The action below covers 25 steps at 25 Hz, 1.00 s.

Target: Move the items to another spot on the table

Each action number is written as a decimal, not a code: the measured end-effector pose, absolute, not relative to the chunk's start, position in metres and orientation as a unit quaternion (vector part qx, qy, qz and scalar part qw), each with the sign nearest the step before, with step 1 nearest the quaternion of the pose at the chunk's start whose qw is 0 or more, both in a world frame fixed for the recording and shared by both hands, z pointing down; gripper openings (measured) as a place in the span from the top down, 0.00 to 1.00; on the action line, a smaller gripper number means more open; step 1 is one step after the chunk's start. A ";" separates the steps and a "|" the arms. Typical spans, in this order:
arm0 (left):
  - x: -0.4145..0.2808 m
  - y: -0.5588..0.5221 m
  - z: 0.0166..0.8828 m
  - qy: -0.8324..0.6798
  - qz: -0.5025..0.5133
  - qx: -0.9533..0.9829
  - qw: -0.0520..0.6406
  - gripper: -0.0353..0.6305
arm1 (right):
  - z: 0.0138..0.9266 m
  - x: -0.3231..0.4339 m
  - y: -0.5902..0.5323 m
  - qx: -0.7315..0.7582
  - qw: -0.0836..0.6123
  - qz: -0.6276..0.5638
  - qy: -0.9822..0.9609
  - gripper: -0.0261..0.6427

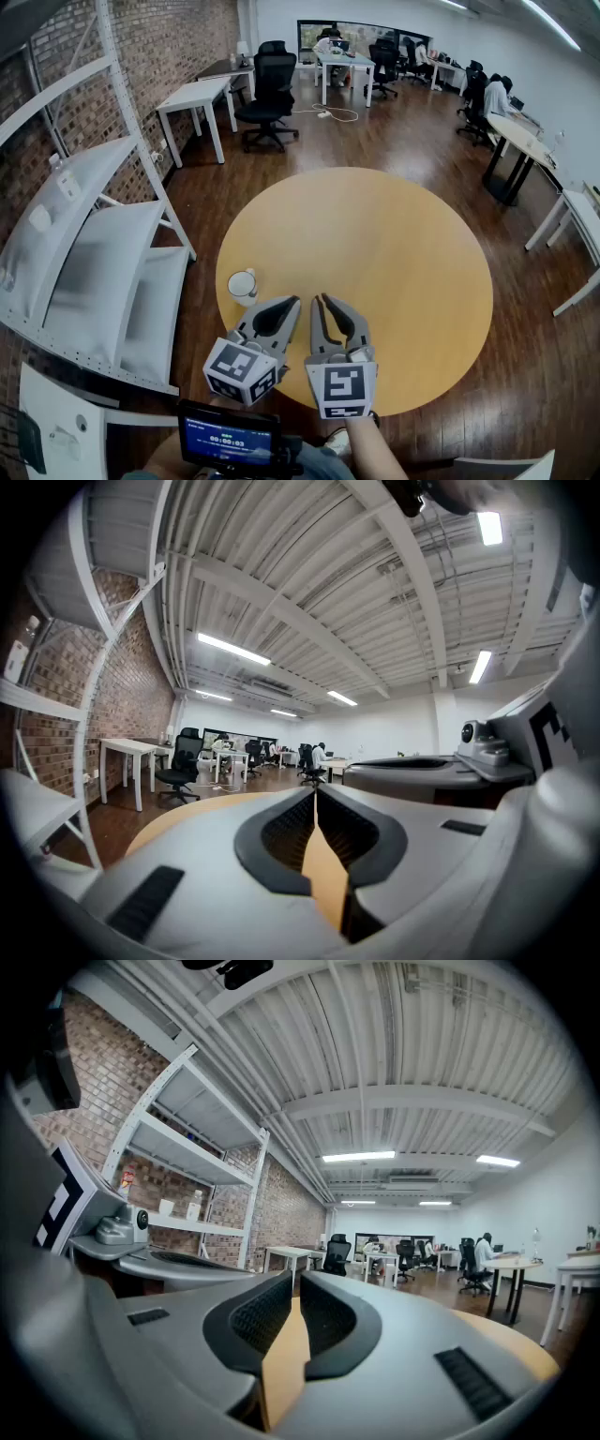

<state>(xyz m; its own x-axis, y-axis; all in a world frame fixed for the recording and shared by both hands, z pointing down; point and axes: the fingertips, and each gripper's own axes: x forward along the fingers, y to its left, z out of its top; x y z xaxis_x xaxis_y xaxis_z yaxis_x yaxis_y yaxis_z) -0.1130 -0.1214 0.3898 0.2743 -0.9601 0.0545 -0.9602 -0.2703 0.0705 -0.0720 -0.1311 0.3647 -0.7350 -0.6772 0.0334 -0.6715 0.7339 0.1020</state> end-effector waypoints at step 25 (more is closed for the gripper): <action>-0.297 -0.069 0.432 -0.696 0.018 0.715 0.070 0.94 | 0.413 -0.267 -0.089 0.254 0.060 -0.033 -0.965 0.78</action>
<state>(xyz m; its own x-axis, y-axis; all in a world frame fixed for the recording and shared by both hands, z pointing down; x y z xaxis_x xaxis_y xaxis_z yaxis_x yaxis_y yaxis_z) -0.2973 -0.0692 0.4315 0.0315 -0.9919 0.1227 -0.9969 -0.0224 0.0748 -0.2669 -0.0892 0.4127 -0.8634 -0.4947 0.0992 -0.4866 0.8684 0.0949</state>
